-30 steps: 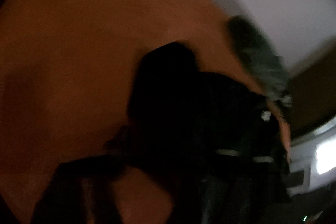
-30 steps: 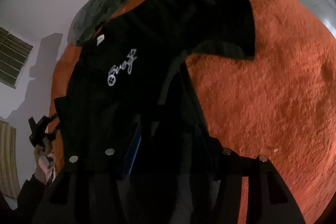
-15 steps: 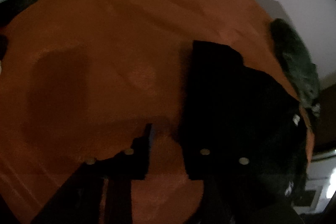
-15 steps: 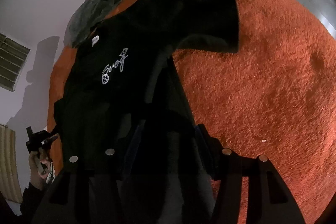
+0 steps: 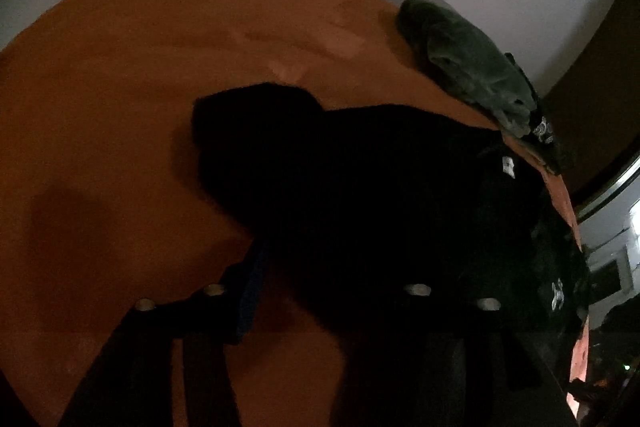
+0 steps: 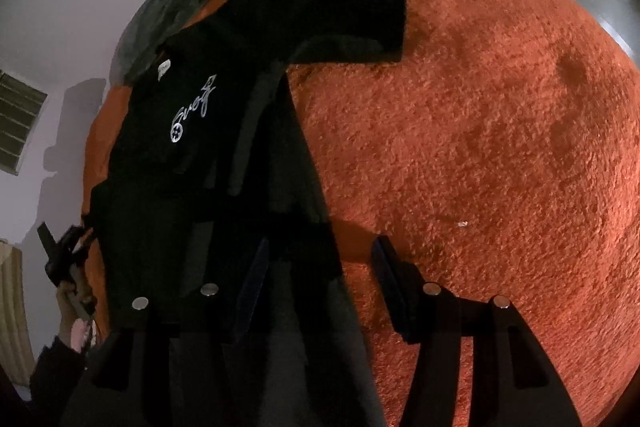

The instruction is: Fold clothes

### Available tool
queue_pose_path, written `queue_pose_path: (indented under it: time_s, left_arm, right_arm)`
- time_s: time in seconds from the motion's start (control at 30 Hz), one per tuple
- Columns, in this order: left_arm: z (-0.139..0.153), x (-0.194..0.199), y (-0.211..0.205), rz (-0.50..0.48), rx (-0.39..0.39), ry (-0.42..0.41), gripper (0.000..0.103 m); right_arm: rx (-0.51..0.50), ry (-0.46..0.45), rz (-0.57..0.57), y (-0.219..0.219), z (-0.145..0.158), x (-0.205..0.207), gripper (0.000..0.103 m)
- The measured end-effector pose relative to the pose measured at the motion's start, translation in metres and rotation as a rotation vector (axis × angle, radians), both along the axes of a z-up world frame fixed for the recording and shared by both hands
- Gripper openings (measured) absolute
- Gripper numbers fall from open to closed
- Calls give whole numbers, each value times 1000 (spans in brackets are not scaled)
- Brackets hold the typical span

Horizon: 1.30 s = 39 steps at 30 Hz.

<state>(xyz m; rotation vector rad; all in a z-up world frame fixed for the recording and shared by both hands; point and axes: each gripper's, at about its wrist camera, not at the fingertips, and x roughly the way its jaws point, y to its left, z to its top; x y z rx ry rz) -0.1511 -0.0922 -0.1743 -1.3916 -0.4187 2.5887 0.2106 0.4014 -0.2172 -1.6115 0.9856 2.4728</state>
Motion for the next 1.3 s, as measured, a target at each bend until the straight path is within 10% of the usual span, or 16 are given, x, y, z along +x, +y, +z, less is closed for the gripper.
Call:
queue_pose_path:
  time_s: [0.23, 0.5, 0.73, 0.9, 1.13, 1.3]
  left_arm:
    - [20, 50, -33, 153, 6, -203, 10]
    - [11, 47, -39, 172, -60, -244, 37]
    - [29, 57, -42, 202, 48, -163, 43]
    - [45, 49, 1, 59, 27, -78, 54]
    - [7, 64, 21, 41, 5, -263, 56]
    - [5, 129, 11, -123, 28, -352, 56]
  right_arm:
    - [-16, 30, -12, 5, 8, 3, 54]
    - [-17, 10, -13, 6, 2, 1, 54]
    - [-15, 44, -15, 14, 7, -5, 54]
    - [-46, 115, -92, 42, 15, -20, 54]
    - [-303, 99, -264, 70, -5, -28, 54]
    - [-248, -2, -32, 37, 5, 5, 54]
